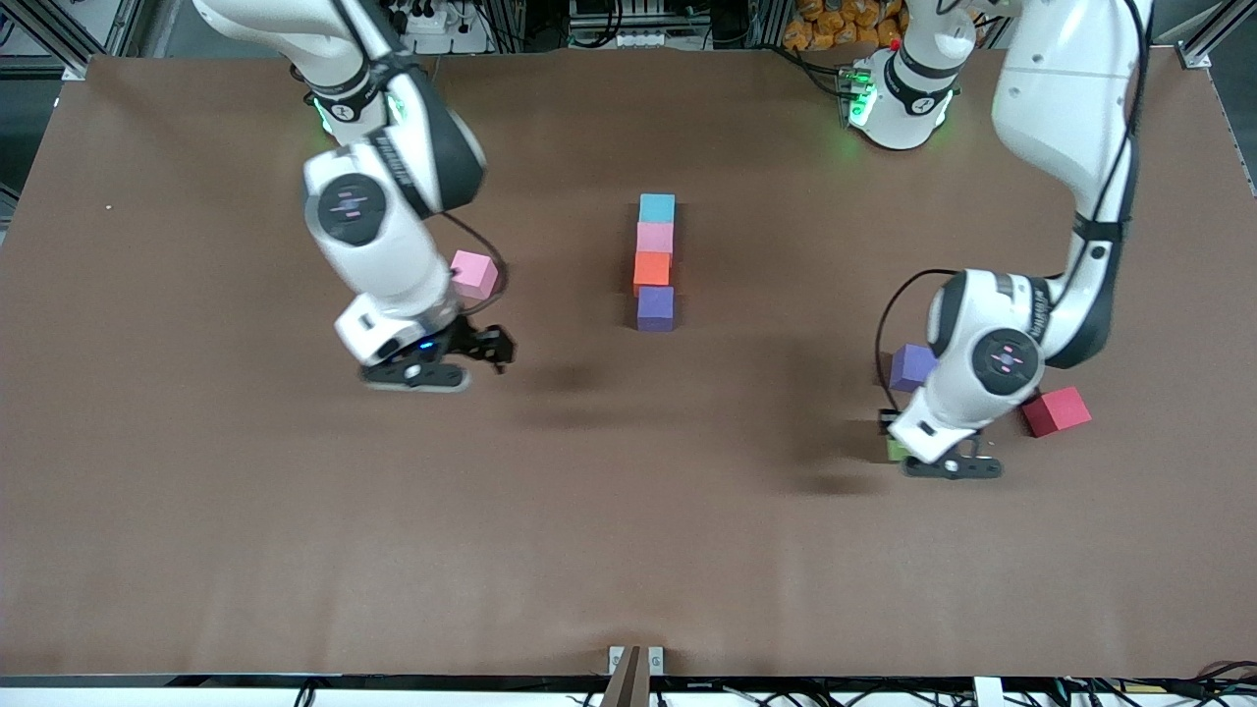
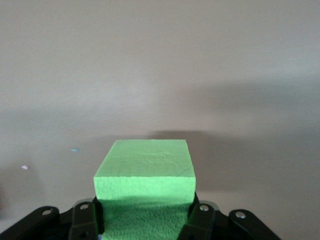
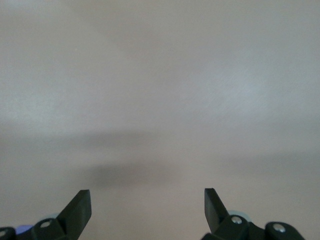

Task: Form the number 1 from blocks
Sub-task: 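Carry the green cube to the row with the left gripper while the right returns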

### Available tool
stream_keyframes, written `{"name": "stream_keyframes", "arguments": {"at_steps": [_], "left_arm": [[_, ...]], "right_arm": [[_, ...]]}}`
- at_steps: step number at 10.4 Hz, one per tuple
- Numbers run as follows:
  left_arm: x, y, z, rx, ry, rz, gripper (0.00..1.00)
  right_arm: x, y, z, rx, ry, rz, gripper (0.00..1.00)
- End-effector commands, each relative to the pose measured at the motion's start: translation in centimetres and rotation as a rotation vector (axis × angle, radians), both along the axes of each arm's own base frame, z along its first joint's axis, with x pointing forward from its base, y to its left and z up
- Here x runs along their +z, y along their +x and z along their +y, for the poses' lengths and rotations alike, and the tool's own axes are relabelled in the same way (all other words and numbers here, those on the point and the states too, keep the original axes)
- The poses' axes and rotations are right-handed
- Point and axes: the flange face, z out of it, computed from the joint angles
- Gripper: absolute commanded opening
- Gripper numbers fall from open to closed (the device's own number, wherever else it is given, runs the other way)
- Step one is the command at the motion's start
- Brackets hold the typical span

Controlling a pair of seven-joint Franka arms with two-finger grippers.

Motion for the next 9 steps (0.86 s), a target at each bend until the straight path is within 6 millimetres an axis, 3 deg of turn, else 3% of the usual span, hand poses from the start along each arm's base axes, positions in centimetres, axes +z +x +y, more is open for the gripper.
{"name": "stream_keyframes", "arguments": {"at_steps": [1, 3, 7, 9], "left_arm": [[2.3, -0.8, -5.3, -0.049, -0.032, -0.015, 0.0], [3.6, -1.2, -9.1, 0.007, -0.134, -0.018, 0.0], [3.2, -5.6, -20.4, 0.209, -0.244, 0.028, 0.0], [2.6, -8.0, -24.5, 0.255, -0.268, 0.06, 0.0]], "right_arm": [[5.0, 2.3, -5.1, 0.042, -0.004, 0.002, 1.0], [8.3, 1.9, -9.1, 0.042, -0.007, 0.007, 1.0], [15.6, 0.3, -18.7, 0.042, -0.028, 0.042, 1.0], [18.5, -1.5, -22.5, 0.052, -0.031, 0.048, 1.0]]}}
